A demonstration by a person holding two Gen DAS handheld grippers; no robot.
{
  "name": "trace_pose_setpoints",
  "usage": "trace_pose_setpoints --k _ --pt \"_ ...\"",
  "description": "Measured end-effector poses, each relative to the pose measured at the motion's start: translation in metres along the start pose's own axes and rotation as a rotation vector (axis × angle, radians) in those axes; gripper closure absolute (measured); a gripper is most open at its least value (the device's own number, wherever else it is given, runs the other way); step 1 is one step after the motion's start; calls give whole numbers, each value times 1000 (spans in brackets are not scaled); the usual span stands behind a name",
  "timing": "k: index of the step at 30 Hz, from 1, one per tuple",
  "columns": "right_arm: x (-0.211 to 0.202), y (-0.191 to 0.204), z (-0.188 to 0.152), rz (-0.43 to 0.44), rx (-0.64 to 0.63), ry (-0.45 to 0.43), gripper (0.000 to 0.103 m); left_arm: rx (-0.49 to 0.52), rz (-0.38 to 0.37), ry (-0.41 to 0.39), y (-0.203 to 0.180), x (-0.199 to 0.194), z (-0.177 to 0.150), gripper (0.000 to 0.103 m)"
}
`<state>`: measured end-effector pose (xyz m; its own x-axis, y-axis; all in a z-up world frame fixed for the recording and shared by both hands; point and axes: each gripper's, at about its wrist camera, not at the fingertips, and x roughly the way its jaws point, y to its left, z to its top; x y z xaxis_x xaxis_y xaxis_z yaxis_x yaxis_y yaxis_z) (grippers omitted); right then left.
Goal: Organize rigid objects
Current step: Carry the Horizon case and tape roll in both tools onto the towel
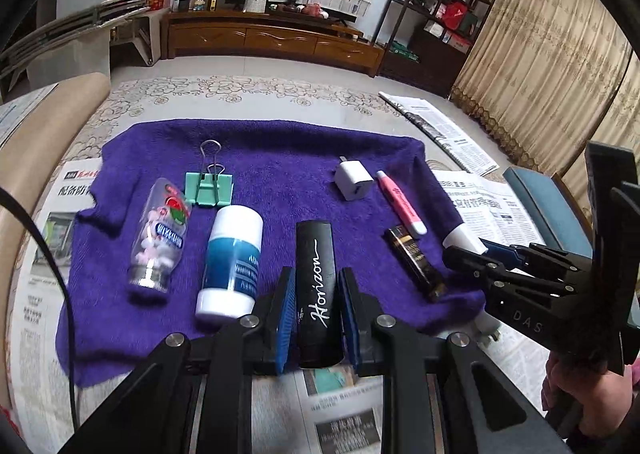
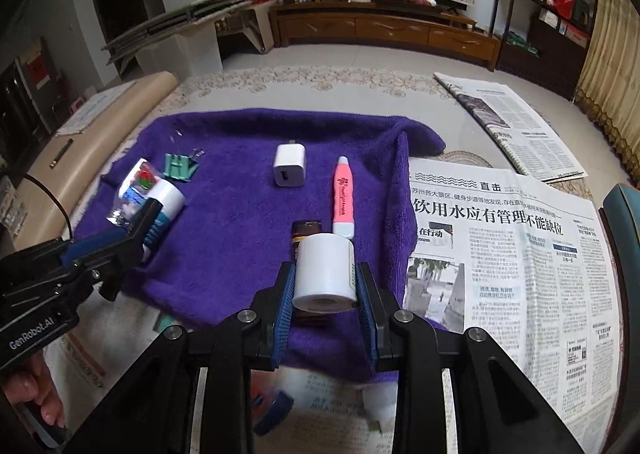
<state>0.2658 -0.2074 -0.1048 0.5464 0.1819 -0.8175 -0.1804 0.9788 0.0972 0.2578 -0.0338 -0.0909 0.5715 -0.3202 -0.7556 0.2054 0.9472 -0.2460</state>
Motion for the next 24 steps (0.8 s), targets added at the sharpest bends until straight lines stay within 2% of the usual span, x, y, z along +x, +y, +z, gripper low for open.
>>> trace_pose_setpoints --k 6,14,19,24 --pt "22 -10 2 -29 15 47 73 30 5 35 -6 19 9 82" --pt "30 4 5 -98 -96 68 73 63 32 65 -10 29 7 82" --pt "32 3 8 -27 -59 70 73 80 35 84 -13 36 7 82" --pt "28 17 9 42 -85 47 73 98 51 105 -14 44 6 82"
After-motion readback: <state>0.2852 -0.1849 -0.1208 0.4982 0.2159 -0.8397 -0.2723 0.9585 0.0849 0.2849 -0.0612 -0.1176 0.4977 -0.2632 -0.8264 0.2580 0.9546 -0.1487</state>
